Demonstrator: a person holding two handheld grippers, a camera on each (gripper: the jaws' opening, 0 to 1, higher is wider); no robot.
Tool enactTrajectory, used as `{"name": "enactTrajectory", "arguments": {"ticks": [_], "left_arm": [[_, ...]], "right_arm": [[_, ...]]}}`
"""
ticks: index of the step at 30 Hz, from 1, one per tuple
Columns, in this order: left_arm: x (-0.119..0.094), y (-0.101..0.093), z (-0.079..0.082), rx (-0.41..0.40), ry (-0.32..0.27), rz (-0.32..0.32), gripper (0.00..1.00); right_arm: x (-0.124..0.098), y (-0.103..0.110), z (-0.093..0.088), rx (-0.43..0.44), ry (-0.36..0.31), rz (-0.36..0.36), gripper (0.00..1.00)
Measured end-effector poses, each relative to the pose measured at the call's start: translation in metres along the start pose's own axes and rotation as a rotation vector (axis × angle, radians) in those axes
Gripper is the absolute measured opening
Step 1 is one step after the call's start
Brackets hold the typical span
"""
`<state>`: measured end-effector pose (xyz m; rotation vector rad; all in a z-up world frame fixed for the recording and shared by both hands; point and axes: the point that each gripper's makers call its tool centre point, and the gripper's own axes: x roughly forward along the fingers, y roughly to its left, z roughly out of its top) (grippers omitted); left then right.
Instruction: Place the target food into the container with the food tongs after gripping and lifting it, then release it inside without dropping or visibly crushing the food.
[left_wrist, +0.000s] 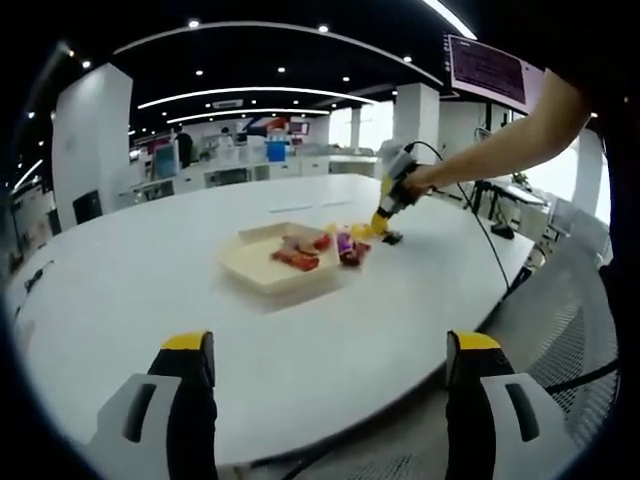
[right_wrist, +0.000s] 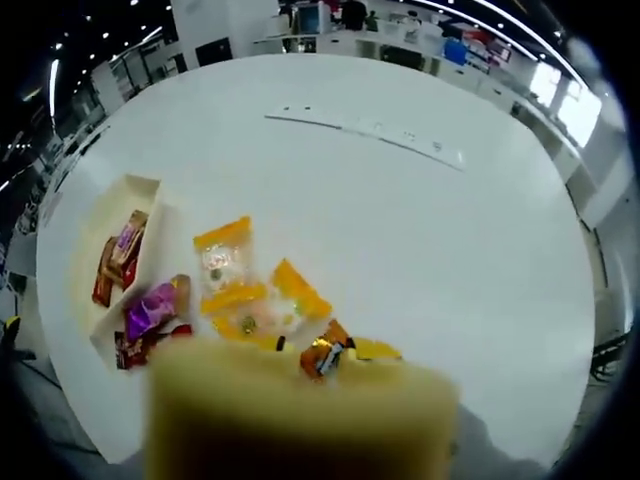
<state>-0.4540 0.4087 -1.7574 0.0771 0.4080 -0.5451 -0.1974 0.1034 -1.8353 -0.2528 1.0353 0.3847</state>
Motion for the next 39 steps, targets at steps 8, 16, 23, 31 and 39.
{"name": "enactTrajectory", "arguments": {"ticks": [8,16,23,31,39], "left_arm": [[0.0,0.0,0.002,-0.007,-0.01,0.001,0.96],[0.001,-0.004,-0.004,0.02,0.022,-0.018,0.99],[0.0,-0.004,-0.003,-0.014,0.02,-0.027,0.99],[0.0,-0.011,-0.007,-0.001,0.042,-0.068,0.99],[-0.002,-0.015,-0.004,-0.003,0.031,-0.093,0.99]], "right_arm": [[0.0,0.002,0.0,0.01,0.004,0.006,0.2],[-0.007,0.002,0.001,0.017,-0.004,0.004,0.21],[-0.026,0.004,0.009,0.024,-0.026,0.006,0.21],[-0.054,0.013,0.015,0.027,-0.046,0.013,0.21],[-0.085,0.02,0.024,0.026,-0.077,0.008,0.21]]}}
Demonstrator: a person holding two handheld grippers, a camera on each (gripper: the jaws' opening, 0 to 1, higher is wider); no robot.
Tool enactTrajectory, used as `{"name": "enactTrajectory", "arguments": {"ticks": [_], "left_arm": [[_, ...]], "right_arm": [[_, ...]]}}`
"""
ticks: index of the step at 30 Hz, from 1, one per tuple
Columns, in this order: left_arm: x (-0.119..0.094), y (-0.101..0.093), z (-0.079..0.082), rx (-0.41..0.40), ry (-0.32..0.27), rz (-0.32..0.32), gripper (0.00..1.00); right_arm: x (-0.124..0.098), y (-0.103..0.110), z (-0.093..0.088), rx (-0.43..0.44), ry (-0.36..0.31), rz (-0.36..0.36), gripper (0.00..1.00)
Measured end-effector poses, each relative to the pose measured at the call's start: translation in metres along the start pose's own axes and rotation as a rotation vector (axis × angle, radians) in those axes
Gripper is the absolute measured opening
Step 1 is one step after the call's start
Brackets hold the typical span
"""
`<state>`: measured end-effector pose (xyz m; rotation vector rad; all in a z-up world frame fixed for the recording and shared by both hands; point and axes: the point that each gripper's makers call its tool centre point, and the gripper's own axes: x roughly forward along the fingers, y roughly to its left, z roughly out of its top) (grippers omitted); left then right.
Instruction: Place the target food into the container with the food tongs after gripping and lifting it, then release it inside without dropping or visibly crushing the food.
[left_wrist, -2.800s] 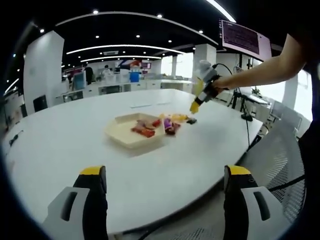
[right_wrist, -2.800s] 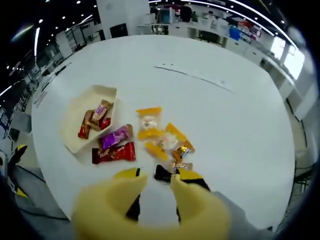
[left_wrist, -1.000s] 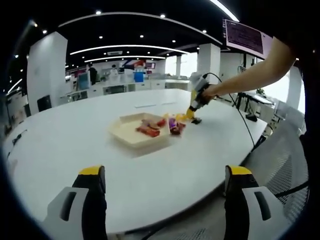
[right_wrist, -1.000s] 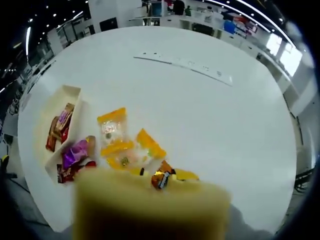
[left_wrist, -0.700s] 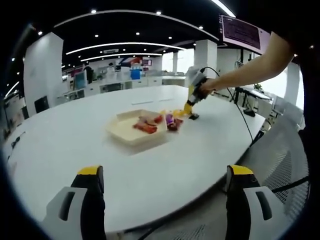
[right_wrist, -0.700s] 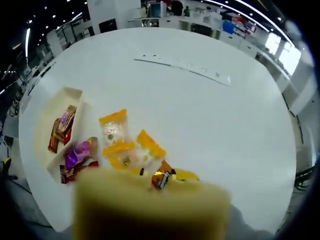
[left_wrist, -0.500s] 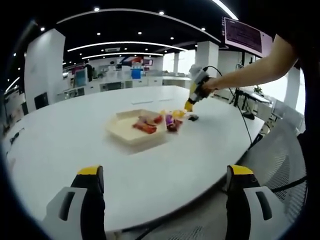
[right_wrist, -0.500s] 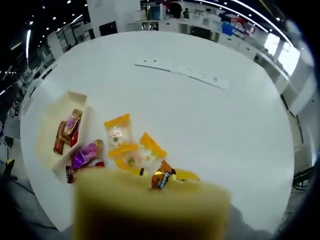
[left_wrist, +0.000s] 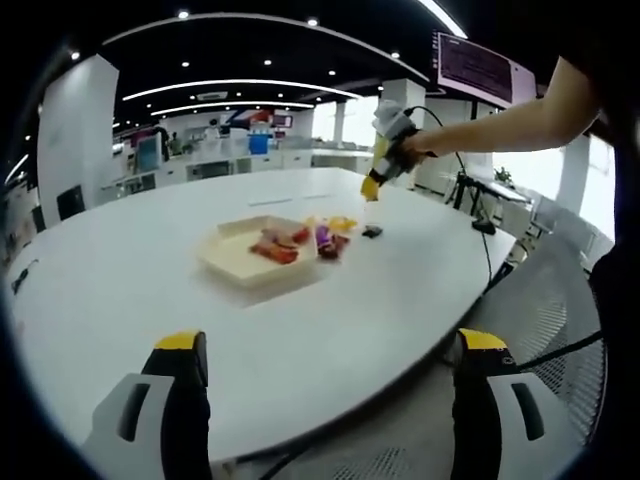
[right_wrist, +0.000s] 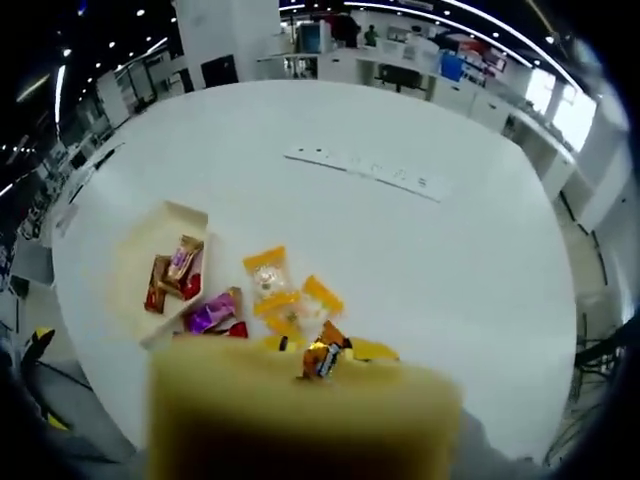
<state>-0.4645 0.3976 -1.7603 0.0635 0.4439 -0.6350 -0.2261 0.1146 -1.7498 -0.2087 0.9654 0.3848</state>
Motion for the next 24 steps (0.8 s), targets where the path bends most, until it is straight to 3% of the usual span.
{"name": "enactTrajectory", "arguments": {"ticks": [10,19,24], "left_arm": [[-0.002,-0.001,0.007,0.002,-0.048,-0.008,0.99],[-0.003,-0.002,0.009,0.005,-0.064,-0.012,0.99],[-0.003,0.0,0.011,-0.011,-0.077,-0.002,0.99]], "right_arm": [[-0.034,0.01,0.02,-0.025,-0.034,-0.012,0.21],[-0.03,0.033,0.028,-0.051,-0.037,0.009,0.21],[-0.021,0.066,0.043,-0.076,-0.042,0.059,0.21]]}}
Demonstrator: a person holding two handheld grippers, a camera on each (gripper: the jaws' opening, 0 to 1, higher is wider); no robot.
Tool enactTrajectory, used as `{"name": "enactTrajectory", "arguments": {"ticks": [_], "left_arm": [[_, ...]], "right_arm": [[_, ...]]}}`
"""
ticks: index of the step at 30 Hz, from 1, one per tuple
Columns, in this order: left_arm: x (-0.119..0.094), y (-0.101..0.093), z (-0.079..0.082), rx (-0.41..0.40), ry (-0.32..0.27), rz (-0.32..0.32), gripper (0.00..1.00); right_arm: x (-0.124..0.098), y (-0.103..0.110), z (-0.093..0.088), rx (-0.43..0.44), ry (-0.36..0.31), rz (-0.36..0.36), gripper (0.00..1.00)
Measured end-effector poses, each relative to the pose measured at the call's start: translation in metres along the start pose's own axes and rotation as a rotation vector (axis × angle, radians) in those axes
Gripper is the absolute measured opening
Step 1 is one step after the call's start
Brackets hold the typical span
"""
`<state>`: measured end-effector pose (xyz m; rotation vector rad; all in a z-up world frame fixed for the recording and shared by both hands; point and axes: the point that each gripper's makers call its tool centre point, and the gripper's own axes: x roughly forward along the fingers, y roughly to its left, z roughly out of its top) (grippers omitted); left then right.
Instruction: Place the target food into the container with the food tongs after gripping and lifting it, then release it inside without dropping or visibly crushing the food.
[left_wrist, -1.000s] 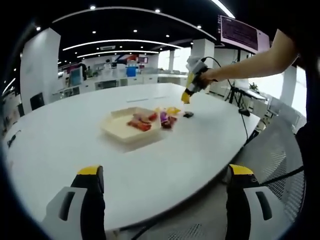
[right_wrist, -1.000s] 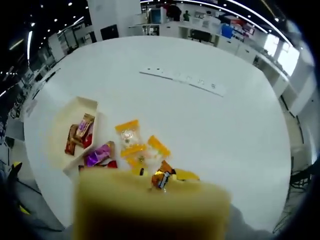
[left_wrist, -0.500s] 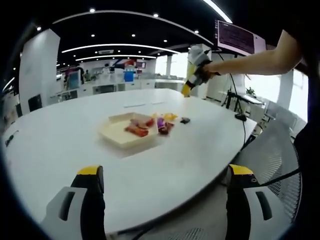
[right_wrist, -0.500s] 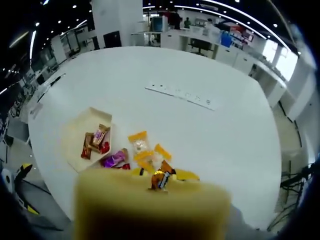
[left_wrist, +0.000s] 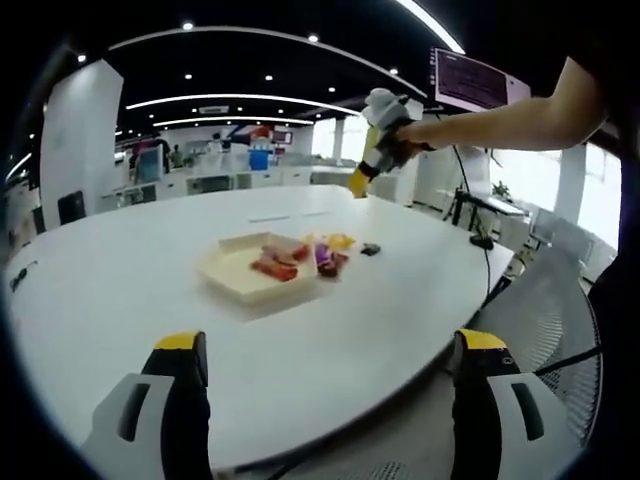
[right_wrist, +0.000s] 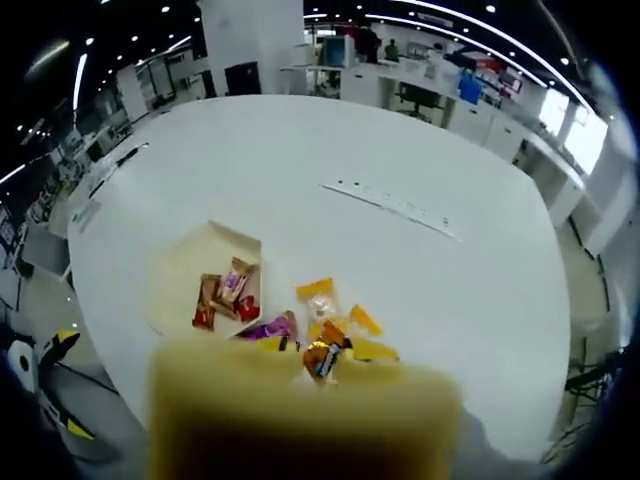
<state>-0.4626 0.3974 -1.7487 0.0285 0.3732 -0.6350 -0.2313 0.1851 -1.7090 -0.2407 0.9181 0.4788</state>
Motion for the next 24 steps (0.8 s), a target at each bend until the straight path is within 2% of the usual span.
{"name": "enactTrajectory", "arguments": {"ticks": [6,9,24], "left_arm": [[0.0,0.0,0.0,0.0,0.0,-0.003,0.99],[0.0,0.0,0.001,-0.002,-0.002,0.0,0.99],[-0.001,0.002,0.002,0.001,-0.012,0.003,0.99]], "right_arm": [[0.014,0.042,0.029,-0.049,-0.021,0.064,0.21],[0.018,0.057,0.037,-0.068,-0.022,0.091,0.21],[0.031,0.108,0.068,-0.139,-0.029,0.163,0.22]]}}
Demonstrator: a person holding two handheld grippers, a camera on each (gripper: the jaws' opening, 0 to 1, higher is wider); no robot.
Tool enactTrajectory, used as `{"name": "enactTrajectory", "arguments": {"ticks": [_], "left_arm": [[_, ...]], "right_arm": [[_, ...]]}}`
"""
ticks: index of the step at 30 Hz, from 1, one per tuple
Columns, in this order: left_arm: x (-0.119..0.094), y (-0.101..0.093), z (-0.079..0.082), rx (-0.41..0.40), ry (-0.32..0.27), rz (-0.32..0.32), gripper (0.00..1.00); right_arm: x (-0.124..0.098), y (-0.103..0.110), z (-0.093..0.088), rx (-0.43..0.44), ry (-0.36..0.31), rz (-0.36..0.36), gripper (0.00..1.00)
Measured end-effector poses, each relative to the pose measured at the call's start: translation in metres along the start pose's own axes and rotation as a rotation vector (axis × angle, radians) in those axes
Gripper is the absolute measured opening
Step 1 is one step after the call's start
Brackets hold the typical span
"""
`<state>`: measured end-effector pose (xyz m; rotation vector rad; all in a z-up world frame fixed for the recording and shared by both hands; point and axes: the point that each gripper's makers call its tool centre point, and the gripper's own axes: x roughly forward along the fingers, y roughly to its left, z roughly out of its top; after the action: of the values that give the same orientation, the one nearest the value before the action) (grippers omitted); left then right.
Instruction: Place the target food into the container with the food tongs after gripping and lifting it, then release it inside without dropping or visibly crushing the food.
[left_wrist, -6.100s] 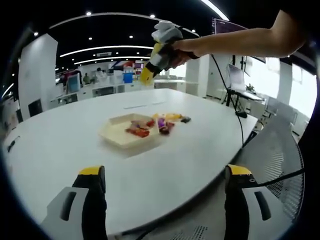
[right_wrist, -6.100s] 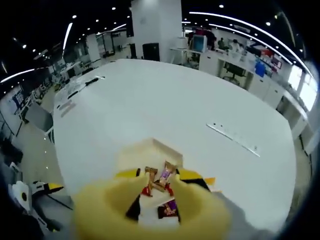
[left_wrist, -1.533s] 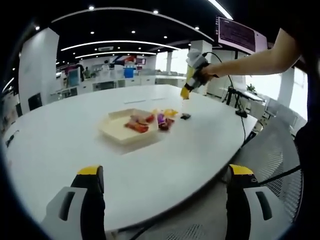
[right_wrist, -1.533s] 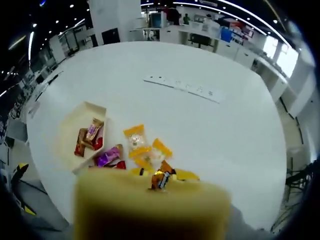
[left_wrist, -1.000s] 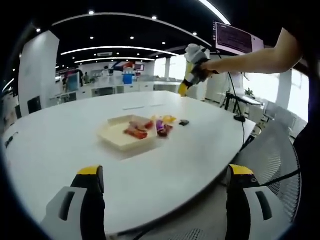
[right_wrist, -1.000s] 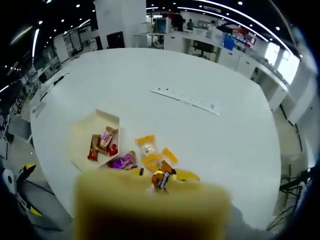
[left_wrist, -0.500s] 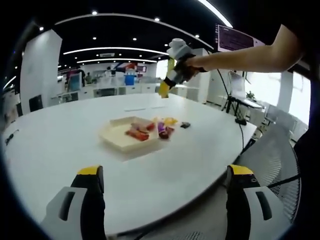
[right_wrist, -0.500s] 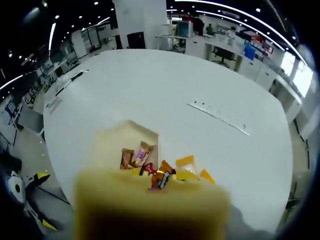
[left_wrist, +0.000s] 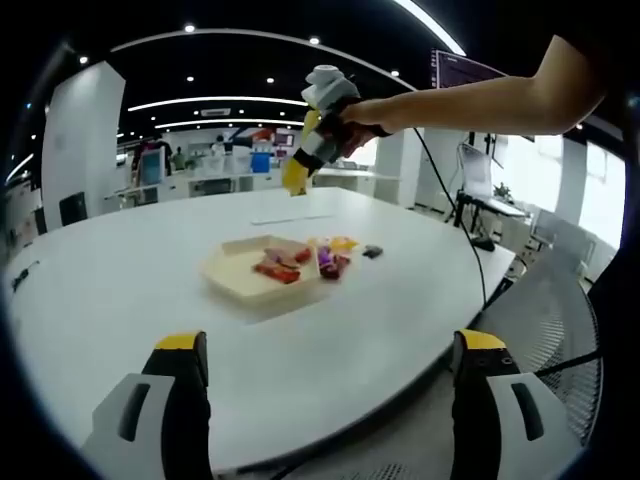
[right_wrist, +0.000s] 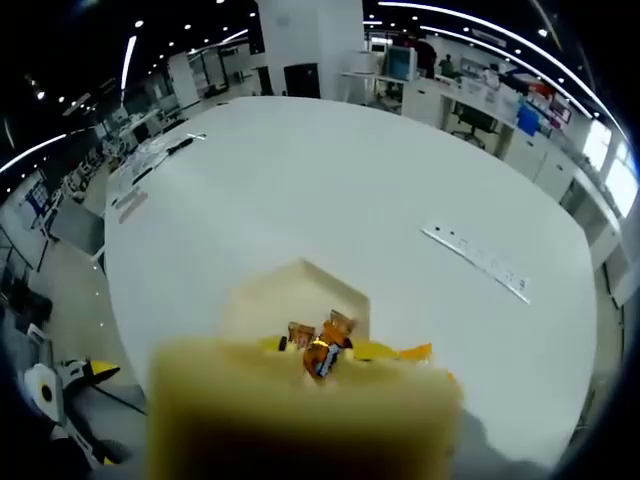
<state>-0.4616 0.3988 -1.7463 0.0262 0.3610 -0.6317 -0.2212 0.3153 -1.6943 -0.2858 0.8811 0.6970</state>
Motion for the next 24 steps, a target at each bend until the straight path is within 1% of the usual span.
{"name": "enactTrajectory", "arguments": {"ticks": [2,3,8,10,11,12,18,24], "left_arm": [[0.0,0.0,0.0,0.003,0.003,0.001,0.99],[0.0,0.002,-0.001,0.019,0.009,0.01,0.99],[0.0,0.001,-0.003,0.013,0.013,0.006,0.99],[0.0,0.002,-0.003,0.016,0.013,0.008,0.99],[0.0,0.002,-0.003,0.017,0.013,0.01,0.99],[0.0,0.004,-0.003,0.022,0.01,0.021,0.99],[0.0,0.004,-0.003,0.02,0.011,0.021,0.99],[0.0,0.004,-0.003,0.022,0.011,0.02,0.99]], "right_arm": [[0.004,0.007,0.005,-0.009,-0.002,0.012,0.22],[0.005,0.009,0.006,-0.011,-0.001,0.016,0.22],[0.013,0.021,0.01,-0.028,0.007,0.038,0.22],[0.015,0.028,0.012,-0.019,0.002,0.066,0.24],[0.015,0.034,0.014,-0.016,-0.011,0.101,0.27],[0.015,0.034,0.018,-0.006,-0.032,0.098,0.27],[0.014,0.034,0.016,-0.035,-0.015,0.091,0.27],[0.007,0.022,0.009,-0.024,-0.014,0.072,0.27]]}}
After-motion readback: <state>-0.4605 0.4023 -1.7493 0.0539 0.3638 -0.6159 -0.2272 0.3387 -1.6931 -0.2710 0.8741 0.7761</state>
